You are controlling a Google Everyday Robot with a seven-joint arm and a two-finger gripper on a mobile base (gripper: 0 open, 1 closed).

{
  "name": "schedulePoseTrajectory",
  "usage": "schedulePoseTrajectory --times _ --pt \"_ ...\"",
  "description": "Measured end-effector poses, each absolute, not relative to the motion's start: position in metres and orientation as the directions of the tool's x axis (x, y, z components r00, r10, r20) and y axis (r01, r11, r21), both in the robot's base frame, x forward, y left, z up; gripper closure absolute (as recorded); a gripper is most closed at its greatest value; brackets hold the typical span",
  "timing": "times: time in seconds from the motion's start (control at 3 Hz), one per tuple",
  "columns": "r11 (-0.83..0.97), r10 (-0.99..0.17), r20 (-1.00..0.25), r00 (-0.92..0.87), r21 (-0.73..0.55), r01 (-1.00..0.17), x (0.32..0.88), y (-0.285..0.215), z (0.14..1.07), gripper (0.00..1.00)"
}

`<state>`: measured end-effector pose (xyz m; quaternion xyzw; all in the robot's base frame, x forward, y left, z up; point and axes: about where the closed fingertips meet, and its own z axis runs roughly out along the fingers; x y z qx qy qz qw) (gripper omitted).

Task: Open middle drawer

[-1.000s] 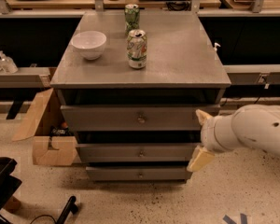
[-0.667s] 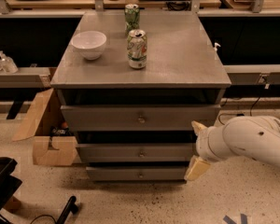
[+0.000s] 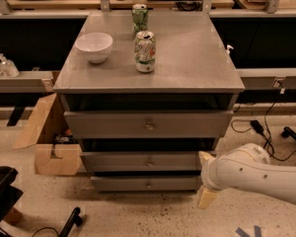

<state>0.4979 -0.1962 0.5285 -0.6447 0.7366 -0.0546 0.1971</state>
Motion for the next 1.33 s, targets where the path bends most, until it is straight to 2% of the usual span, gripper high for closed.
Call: schedulePoseTrajectory --times 0.67,1.0,1.33 --pt "-0.013 -0.998 -0.048 0.033 -0.364 -0.931 0.541 -0.206 0.491 0.0" --pt "-0.055 -0.998 -0.001 0.06 -0.382 -0.922 0.567 -0.207 0.482 0.0" --pt "-0.062 -0.998 0.004 0.066 -0.385 -0.921 0.567 -0.207 0.482 0.0"
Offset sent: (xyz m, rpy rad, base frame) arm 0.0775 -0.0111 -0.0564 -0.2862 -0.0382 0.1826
